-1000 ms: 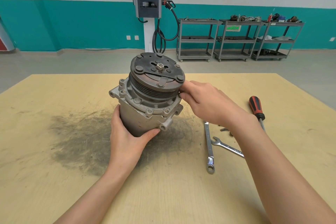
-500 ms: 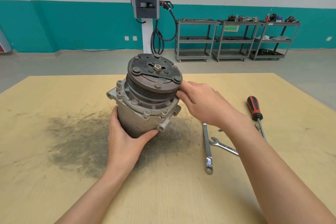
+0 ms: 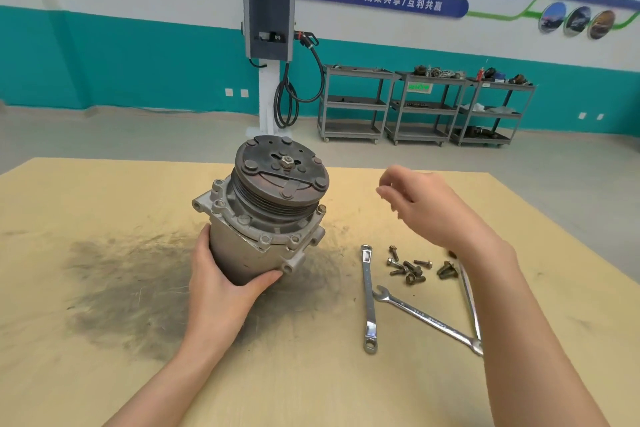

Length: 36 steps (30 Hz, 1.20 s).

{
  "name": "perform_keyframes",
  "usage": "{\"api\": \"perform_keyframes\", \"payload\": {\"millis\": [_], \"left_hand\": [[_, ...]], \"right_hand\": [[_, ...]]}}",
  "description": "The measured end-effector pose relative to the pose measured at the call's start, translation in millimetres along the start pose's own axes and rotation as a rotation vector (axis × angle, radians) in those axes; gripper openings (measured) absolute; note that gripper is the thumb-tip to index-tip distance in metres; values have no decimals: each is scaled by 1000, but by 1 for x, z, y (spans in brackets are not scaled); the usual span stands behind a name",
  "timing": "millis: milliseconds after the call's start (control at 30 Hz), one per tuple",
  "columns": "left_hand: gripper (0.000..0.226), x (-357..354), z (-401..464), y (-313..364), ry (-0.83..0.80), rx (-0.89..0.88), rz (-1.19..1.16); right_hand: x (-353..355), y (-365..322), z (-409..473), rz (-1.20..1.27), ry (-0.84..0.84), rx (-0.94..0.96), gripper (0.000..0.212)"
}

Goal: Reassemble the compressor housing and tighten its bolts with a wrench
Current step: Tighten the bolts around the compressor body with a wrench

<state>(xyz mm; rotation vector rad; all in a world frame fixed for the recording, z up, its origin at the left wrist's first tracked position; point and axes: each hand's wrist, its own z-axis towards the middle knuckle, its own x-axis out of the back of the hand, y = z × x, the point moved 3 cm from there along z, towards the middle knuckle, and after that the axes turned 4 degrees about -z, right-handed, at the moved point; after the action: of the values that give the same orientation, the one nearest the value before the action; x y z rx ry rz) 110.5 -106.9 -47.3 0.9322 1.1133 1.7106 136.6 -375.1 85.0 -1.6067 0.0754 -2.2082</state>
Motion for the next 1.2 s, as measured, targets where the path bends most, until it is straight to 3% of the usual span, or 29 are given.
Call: {"api": "perform_keyframes", "payload": {"millis": [67,233,400,833,900,1067,1200], "left_hand": [[116,-1,0,-1,6,1,-6],[117,-1,1,-3,10,-8,-7],[119,-1,1,-2,3,-12,-17],[120,-1,0,-2,8,-28,-32],[120,-1,1,-3,9,-32,-31],[119,0,1,-4,8,-38,-34],[118,0,1,-4,8,-44,-42]], "right_hand": [[2,18,-7,-87,-55,-73,18],[-28,43,-37,-379,-453,-157,19],[-48,53,-71,-475,-633,-180,19],[-47,34,-75,-685,-497,-50,11],[-25,34,-64,-449,-387,-82,15],[8,14,-27,839,22,-223,17],[-12,-4,6,1259,81,-327,18]]}}
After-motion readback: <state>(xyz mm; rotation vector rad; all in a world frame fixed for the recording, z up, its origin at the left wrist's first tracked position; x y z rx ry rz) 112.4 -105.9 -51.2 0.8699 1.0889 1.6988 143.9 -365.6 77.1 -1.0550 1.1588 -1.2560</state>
